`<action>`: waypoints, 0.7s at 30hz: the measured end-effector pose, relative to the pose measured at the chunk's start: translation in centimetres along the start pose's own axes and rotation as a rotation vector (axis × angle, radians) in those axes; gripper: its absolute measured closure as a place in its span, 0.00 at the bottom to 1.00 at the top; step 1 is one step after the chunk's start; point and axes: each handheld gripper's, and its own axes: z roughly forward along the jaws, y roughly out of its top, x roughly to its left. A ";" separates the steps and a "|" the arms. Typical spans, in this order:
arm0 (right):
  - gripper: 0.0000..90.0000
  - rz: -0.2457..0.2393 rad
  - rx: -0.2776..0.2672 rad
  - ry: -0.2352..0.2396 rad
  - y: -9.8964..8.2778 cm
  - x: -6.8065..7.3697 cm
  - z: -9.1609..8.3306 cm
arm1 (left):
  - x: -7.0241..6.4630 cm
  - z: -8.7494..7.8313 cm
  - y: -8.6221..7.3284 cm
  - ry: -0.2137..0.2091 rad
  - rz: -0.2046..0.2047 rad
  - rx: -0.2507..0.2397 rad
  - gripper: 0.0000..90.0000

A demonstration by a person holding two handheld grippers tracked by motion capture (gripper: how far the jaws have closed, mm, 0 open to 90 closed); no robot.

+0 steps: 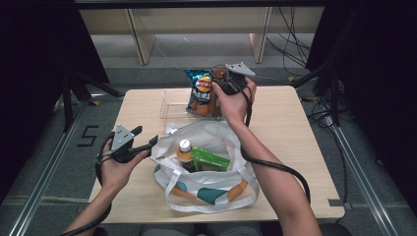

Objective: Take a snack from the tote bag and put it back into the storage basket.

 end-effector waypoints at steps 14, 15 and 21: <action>0.43 -0.003 -0.012 -0.029 -0.2 -0.1 0.4 | -0.1 0.0 0.0 -0.003 0.001 -0.003 0.35; 0.43 0.029 -0.002 -0.035 -0.2 0.1 0.4 | -0.1 0.0 0.0 -0.003 0.001 -0.003 0.35; 0.43 0.013 0.000 -0.043 -0.5 -0.2 0.7 | 0.0 0.0 0.0 -0.003 0.002 -0.002 0.35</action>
